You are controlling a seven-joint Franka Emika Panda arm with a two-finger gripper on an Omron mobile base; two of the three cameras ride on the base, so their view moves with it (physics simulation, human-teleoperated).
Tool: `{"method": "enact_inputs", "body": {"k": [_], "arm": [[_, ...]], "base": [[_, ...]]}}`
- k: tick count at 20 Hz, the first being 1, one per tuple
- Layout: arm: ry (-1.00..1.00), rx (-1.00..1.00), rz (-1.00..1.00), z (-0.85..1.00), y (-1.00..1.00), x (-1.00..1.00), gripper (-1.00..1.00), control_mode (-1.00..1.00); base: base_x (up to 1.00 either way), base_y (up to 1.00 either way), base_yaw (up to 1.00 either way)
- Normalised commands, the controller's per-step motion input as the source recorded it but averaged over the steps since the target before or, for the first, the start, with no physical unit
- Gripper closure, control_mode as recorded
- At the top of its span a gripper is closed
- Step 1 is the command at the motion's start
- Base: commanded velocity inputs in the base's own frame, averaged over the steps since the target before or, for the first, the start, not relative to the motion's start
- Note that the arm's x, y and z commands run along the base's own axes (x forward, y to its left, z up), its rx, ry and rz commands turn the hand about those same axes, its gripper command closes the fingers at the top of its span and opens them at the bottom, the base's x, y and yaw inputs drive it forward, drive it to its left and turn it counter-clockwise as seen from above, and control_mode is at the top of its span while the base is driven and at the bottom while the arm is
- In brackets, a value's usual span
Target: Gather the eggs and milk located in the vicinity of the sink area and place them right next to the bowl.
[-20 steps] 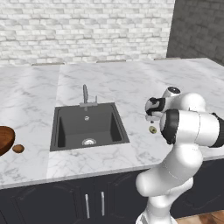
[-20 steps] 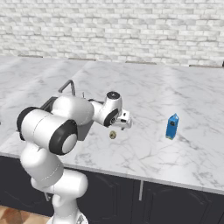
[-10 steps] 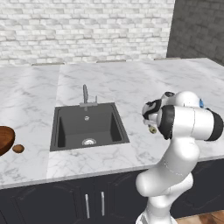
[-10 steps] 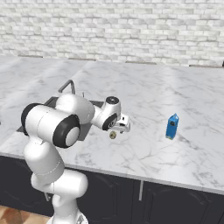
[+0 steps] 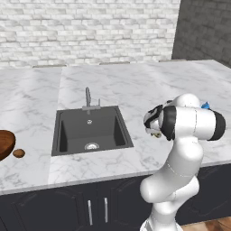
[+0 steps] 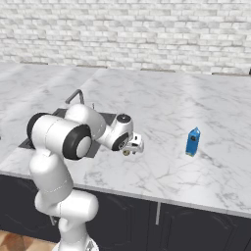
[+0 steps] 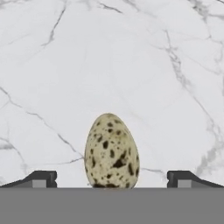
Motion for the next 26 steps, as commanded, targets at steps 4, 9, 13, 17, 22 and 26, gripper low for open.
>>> {"method": "enact_inputs", "body": {"k": [4, 9, 13, 17, 22, 26], "arm": [[0.00, 0.00, 0.00, -0.27, 0.00, 0.11, -1.00, -1.00], [0.00, 0.00, 0.00, -0.19, 0.00, 0.18, -1.00, -1.00], [0.00, 0.00, 0.00, -0.22, 0.00, 0.10, -1.00, -1.00], [0.00, 0.00, 0.00, -0.27, 0.00, 0.05, -1.00, -1.00], [0.00, 0.00, 0.00, -0.28, 0.00, 0.06, -1.00, -1.00], [0.00, 0.00, 0.00, -0.35, 0.01, 0.07, 1.00, -1.00]], "base": [[0.00, 0.00, 0.00], [0.00, 0.00, 0.00], [0.00, 0.00, 0.00], [0.00, 0.00, 0.00], [0.00, 0.00, 0.00], [0.00, 0.00, 0.00]]}}
